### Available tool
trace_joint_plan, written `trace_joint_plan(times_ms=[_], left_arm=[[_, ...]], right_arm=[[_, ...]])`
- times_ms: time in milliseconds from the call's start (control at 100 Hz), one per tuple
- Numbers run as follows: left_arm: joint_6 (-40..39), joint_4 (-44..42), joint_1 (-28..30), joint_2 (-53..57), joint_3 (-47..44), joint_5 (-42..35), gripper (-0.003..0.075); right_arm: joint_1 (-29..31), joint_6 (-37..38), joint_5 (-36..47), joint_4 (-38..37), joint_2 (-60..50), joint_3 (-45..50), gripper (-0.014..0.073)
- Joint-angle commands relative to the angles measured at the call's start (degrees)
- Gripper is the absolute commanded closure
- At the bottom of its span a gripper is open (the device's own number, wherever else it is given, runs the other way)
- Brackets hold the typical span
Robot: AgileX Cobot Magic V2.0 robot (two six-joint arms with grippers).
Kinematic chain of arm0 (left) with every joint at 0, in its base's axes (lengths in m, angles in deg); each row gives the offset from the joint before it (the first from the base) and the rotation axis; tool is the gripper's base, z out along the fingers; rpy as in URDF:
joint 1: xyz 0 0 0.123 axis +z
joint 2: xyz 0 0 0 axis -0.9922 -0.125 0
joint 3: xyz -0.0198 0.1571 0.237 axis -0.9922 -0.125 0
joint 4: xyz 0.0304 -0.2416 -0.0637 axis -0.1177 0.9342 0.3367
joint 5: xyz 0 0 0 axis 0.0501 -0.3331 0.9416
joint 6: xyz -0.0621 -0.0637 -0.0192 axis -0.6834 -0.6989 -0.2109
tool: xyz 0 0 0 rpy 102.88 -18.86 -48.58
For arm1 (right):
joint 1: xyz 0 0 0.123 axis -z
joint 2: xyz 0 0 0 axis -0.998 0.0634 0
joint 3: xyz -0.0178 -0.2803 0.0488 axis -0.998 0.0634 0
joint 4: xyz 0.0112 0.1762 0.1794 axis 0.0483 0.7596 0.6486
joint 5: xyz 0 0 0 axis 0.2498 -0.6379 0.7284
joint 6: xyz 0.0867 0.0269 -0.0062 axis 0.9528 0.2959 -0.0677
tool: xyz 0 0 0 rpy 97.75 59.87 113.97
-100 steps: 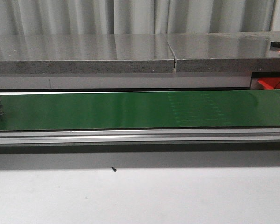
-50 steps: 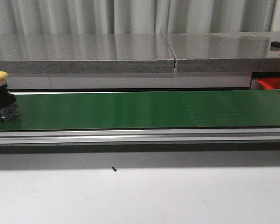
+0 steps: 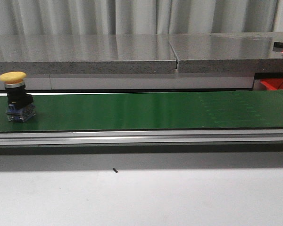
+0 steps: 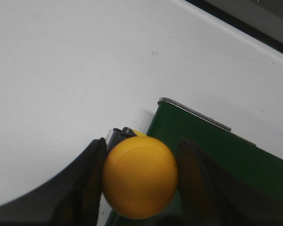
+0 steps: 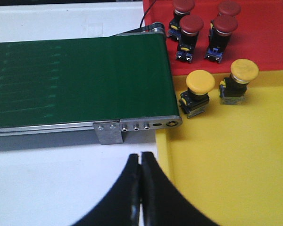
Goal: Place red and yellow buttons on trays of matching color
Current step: 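Place the second yellow button on the belt and release it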
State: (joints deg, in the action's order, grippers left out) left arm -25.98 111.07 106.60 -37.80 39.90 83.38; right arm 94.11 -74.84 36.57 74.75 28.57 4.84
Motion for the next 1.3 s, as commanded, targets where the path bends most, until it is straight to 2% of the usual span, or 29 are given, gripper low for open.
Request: trace_joint_plan(times_ms=[0, 380, 930, 1020, 1190, 1290], left_arm=[[0.1, 1.5, 0.0, 3.6, 0.2, -2.6, 0.0521], [0.1, 1.6, -6.5, 4.1, -2.9, -5.0, 0.0521], [0.1, 3.1, -6.8, 4.1, -5.6, -5.8, 0.0515], [0.2, 3.1, -6.8, 4.1, -5.6, -5.6, 0.0444], [0.2, 3.1, -6.8, 4.1, -5.6, -5.3, 0.0178], [0.2, 3.5, -6.8, 4.4, -5.6, -5.3, 0.0154]], right_arm=[[0.0, 0.1, 3.7, -0.7, 0.0, -1.5, 0.0685], [0.0, 0.1, 3.7, -0.7, 0.0, -1.5, 0.0685], [0.0, 0.1, 3.7, -0.7, 0.0, -1.5, 0.0685], [0.0, 0.1, 3.7, -0.7, 0.0, -1.5, 0.0685], [0.0, 0.1, 3.7, -0.7, 0.0, -1.5, 0.0685], [0.0, 0.1, 3.7, -0.7, 0.0, -1.5, 0.0685]])
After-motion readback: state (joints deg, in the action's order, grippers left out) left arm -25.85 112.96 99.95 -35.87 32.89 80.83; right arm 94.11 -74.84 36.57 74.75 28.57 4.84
